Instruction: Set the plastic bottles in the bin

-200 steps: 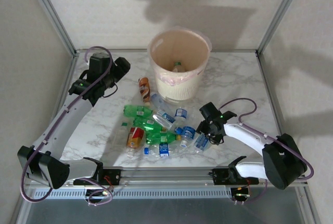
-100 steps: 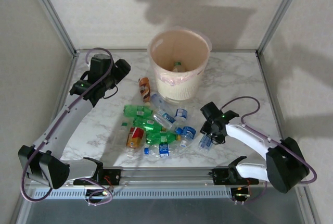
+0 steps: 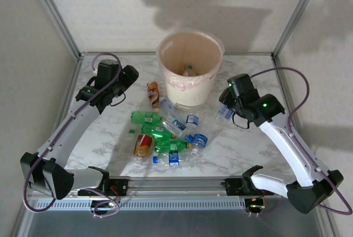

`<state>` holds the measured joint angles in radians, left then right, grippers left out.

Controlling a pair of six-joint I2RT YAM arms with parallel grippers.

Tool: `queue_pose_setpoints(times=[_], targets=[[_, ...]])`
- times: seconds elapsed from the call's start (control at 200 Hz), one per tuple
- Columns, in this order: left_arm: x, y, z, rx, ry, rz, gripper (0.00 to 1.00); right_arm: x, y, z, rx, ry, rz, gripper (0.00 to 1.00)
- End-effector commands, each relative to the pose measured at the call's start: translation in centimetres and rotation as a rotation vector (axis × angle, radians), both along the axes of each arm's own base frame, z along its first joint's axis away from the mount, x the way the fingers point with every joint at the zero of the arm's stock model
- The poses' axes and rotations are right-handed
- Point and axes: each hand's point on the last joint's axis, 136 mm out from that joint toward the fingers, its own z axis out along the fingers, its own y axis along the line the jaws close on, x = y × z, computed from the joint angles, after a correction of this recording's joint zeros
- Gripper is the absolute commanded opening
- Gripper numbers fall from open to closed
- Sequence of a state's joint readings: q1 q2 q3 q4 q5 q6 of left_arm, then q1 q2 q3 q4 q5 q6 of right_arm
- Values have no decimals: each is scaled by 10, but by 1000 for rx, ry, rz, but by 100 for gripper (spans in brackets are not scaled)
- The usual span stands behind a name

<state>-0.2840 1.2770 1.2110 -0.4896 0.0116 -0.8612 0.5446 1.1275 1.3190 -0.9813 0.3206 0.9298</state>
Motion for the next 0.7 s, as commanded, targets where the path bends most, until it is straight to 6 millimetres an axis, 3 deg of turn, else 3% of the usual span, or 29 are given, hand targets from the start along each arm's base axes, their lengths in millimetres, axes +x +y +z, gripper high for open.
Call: queue_pose_setpoints(times=[0.0, 0.175, 0.37, 0.526, 0.696], targets=[[-1, 5, -6, 3, 8, 19, 79, 9, 0, 37, -23, -89, 36, 56], [-4, 4, -18, 0, 32, 13, 79, 31, 25, 100, 58, -263, 128, 56], [-2, 3, -19, -9, 33, 15, 78, 55, 51, 158, 100, -404, 211, 56], [-1, 3, -20, -3, 37, 16, 78, 72, 67, 185, 106, -475, 263, 56], [0, 4, -22, 6, 39, 19, 78, 88, 81, 199, 101, -523, 301, 57]])
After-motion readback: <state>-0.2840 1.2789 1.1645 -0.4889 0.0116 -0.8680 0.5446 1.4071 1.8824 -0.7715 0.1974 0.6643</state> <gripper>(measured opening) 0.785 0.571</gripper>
